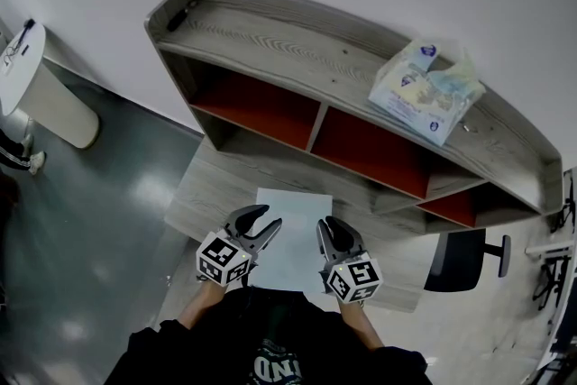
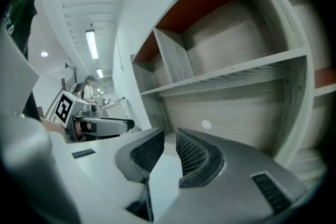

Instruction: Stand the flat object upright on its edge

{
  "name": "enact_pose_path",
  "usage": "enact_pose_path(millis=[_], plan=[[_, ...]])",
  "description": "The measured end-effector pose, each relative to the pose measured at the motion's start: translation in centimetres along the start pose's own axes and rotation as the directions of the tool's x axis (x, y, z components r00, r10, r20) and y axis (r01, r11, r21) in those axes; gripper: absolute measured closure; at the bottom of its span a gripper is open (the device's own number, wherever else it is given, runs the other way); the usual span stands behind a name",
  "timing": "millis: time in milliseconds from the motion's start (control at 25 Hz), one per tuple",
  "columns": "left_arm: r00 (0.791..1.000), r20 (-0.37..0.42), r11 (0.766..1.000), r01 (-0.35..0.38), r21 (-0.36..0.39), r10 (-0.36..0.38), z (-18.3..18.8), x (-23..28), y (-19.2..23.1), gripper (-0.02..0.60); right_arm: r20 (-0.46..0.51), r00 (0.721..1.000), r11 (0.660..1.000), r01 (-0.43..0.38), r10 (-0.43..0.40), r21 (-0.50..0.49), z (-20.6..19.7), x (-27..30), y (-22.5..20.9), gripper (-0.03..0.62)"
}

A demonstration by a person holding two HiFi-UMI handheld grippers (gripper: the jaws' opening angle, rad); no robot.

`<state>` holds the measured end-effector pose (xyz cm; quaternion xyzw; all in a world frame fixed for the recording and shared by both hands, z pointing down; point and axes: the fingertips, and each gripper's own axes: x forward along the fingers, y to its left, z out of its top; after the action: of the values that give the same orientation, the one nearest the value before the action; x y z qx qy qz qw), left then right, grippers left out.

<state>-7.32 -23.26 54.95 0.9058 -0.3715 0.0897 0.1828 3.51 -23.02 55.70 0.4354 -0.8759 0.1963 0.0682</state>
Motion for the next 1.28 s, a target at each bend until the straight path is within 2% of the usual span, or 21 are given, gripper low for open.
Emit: enact_pose_path(millis=[160,560,960,1280], plan=[[1.0,-0.02,1.0,0.011,-0.024,-0.011,-0.6,0.2,0.2,0.378,-0.029,1.0,1.0,-0.011,0.012,0.012,-0.7,0.3,0.0,0.494],[0.998,-0.064,0.998,0.017,-0.056,-0.02,-2.1,0.5,1.0,0.339,-0.088,0.996,0.999,-0.033,0.035,0.025,-2.2,0.7,0.2,0.398],[0.991,-0.126,0.998,0.028,-0.059,-0.035,-4.0,0.8,1.1,0.321,-0.16,0.986,0.998,-0.031,0.038,0.051,-4.3,0.6,-0.6,0.364],[0.976,-0.212,0.995,0.041,-0.094,-0.06,-7.1,0.6,1.2,0.301,-0.218,0.975,0.997,-0.027,0.041,0.07,-6.4,0.6,-1.7,0.364]])
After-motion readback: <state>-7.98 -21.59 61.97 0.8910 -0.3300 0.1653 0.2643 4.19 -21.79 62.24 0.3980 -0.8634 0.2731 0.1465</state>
